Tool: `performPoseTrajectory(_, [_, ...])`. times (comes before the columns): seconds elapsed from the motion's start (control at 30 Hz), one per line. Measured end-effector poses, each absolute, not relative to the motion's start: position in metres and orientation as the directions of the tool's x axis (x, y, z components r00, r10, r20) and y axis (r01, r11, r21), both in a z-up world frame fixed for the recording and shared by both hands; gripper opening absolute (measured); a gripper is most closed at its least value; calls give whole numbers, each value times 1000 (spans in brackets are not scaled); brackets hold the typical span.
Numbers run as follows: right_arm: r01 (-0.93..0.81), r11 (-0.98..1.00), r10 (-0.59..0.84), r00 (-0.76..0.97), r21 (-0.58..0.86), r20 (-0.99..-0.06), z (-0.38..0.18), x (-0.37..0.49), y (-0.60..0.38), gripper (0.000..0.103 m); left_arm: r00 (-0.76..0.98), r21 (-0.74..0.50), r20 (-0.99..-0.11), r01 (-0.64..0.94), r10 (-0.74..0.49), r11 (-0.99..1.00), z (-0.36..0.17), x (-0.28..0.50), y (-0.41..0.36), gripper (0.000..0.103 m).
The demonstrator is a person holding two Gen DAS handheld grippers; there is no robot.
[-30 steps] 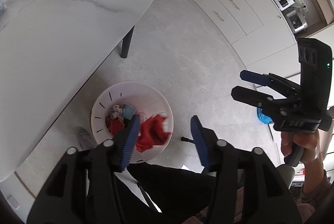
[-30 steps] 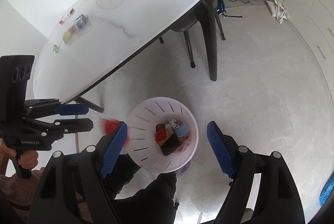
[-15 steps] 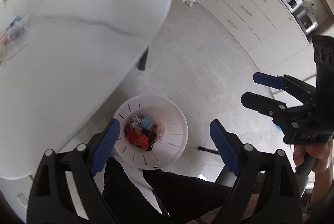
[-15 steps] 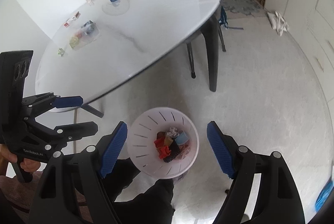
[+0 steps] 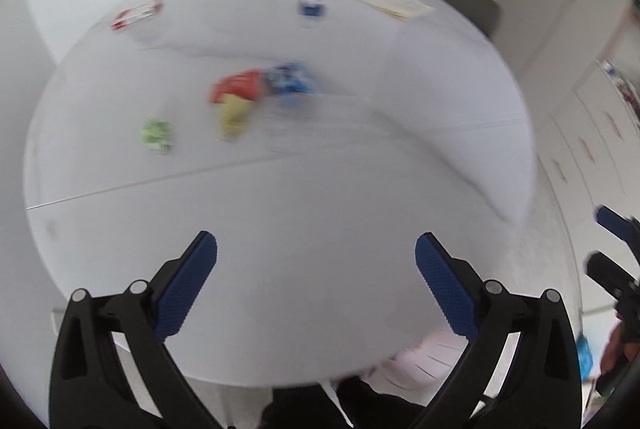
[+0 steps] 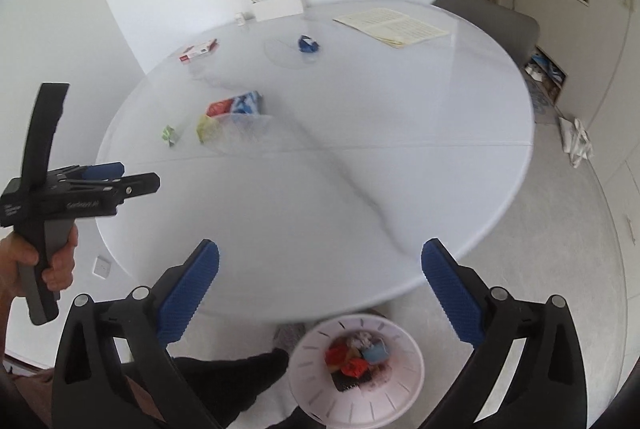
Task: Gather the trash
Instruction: 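Move the left gripper to the green crumpled paper and grasp it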
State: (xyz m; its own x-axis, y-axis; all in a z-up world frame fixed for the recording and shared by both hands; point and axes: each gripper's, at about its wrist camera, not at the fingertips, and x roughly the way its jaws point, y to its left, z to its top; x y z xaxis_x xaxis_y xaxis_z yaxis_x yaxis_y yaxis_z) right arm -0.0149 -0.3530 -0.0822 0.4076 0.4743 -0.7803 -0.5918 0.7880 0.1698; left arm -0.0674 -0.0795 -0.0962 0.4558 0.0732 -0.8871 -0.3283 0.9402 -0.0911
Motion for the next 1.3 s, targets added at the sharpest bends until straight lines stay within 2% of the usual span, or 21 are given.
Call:
performPoseTrajectory(0.23, [-571,785,494,344,240,-798,-92,19,-273,101,398,-40,-903,-456,164,889,-138,-46,47,95])
performPoseTrajectory(0.57, [-550,803,452,314,228,-835,-105,41,-200,101,373,-30,-915,-438,152,898,-189,1,103,94])
performPoseTrajectory(0.7, [-556,804,435,311,209,-845,-106,43,-190,101,340,-17,-929,-430,145,903,-203,13,109,78])
performPoseTrajectory(0.83, [-564,802,424,307,195,-852,-108,43,-185,101,308,-27,-944,-441,123,897,-212,14,110,54])
performPoseTrajectory(1.0, [-603,776,428,289,184,-856,-111,44,-183,101,306,-22,-944,-428,121,904,-212,10,108,33])
performPoseTrajectory(1.17, [-744,665,387,266,67,-883,-119,56,-160,101,316,-54,-944,-432,95,900,-202,0,107,31])
performPoseTrajectory(1.3, [-882,468,338,243,-62,-909,-132,64,-125,100,345,-91,-936,-429,70,899,-185,-13,105,31])
